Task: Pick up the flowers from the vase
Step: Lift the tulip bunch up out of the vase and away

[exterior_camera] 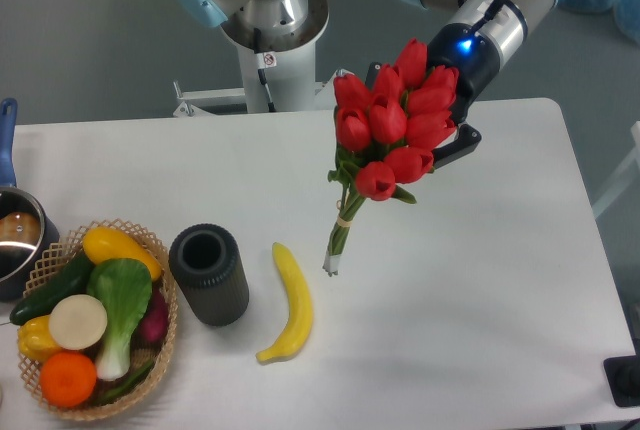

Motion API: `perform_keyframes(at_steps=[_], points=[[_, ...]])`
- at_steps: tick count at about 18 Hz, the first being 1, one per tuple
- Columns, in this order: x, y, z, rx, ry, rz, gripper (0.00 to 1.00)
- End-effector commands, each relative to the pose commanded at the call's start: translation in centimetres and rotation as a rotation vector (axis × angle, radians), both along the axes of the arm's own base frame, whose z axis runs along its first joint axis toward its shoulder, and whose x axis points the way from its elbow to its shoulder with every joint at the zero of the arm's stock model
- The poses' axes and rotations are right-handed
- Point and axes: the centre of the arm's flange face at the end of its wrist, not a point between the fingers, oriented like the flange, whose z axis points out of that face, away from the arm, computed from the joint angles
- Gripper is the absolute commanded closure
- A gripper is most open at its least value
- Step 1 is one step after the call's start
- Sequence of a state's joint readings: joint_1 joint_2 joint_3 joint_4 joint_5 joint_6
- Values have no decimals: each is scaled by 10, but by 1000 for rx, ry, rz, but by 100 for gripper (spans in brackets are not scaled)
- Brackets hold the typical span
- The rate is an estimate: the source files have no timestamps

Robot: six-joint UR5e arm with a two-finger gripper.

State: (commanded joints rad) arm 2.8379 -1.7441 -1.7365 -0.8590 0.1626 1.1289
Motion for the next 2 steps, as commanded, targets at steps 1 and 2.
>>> perform_keyframes(at_steps=[1, 2], points=[[1, 1, 1, -1, 2, -1, 59], [2, 1, 1, -2, 4, -2, 59]])
